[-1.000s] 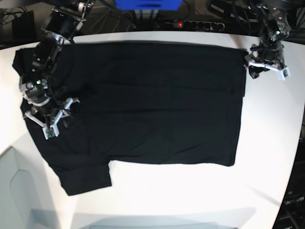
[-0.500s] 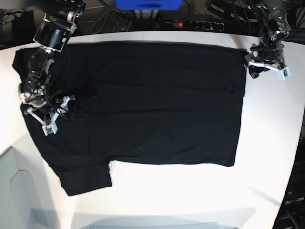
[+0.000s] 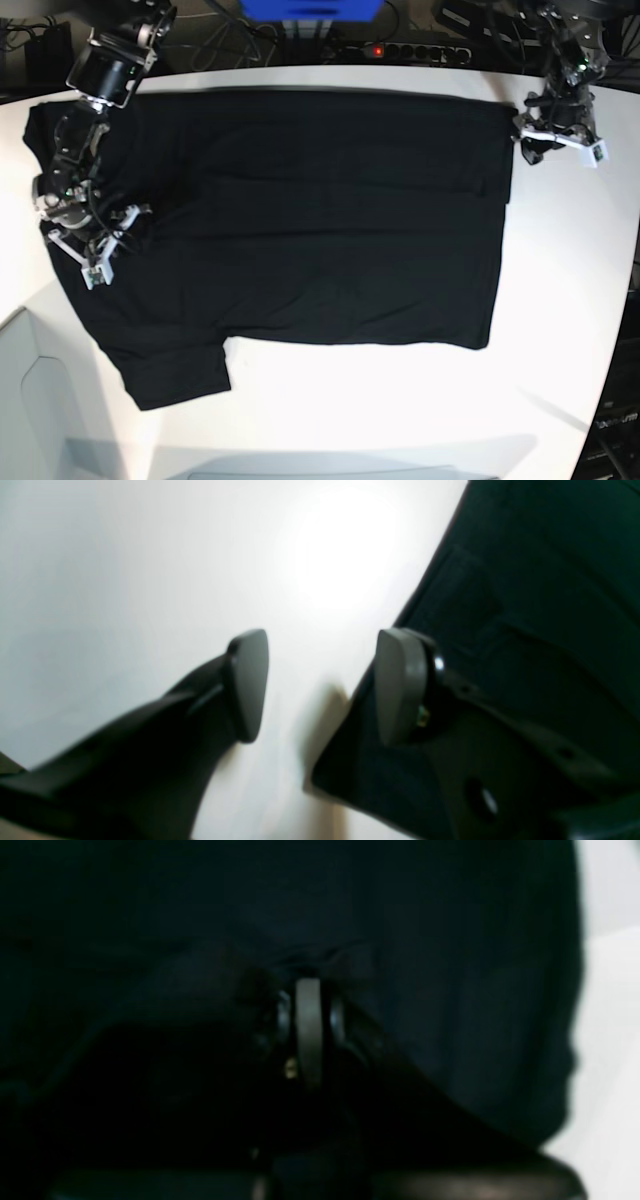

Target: Fold the T-shirt properly

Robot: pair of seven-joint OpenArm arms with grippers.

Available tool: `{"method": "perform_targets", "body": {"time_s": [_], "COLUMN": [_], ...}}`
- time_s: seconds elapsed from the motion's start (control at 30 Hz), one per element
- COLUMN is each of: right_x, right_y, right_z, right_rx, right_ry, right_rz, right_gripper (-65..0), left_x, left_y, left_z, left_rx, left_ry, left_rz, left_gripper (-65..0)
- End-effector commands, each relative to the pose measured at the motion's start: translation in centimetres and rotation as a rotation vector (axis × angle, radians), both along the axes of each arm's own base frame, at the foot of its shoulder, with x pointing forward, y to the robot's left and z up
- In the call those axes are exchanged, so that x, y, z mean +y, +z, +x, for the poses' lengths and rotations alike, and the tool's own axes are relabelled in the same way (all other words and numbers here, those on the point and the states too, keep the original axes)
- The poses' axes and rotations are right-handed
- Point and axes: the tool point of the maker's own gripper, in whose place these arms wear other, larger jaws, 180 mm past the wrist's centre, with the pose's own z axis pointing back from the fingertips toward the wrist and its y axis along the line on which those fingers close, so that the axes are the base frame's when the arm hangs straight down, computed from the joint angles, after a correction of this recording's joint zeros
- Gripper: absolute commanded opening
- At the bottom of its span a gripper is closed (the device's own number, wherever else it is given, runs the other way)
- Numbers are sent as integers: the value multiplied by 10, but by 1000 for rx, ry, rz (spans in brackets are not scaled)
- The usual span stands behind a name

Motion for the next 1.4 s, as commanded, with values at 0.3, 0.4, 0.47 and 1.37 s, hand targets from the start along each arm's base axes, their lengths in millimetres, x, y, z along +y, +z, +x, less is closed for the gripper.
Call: {"method": "perform_targets", "body": {"time_s": [0.3,0.4,0.47,1.37], "right_x": [-7,-8,-10,-20], "right_y": [48,52,52,94], "right_z": [30,31,31,14], "right_rx": [-143,-154,-155,-263], "right_ry": [2,1,-5,-84], "right_rz": [-39,-45,-44,-131], "right_gripper": [-650,-650,-650,-340], "left_x": [5,5,5,1], "left_y": [10,11,11,40], "left_z": [4,4,3,31], "left_rx": [-28,-29,-28,-130], "left_ry": [-3,-3,-3,-27], "left_rz": [23,26,26,52], "left_gripper": [-319,-319,-319,-318]}}
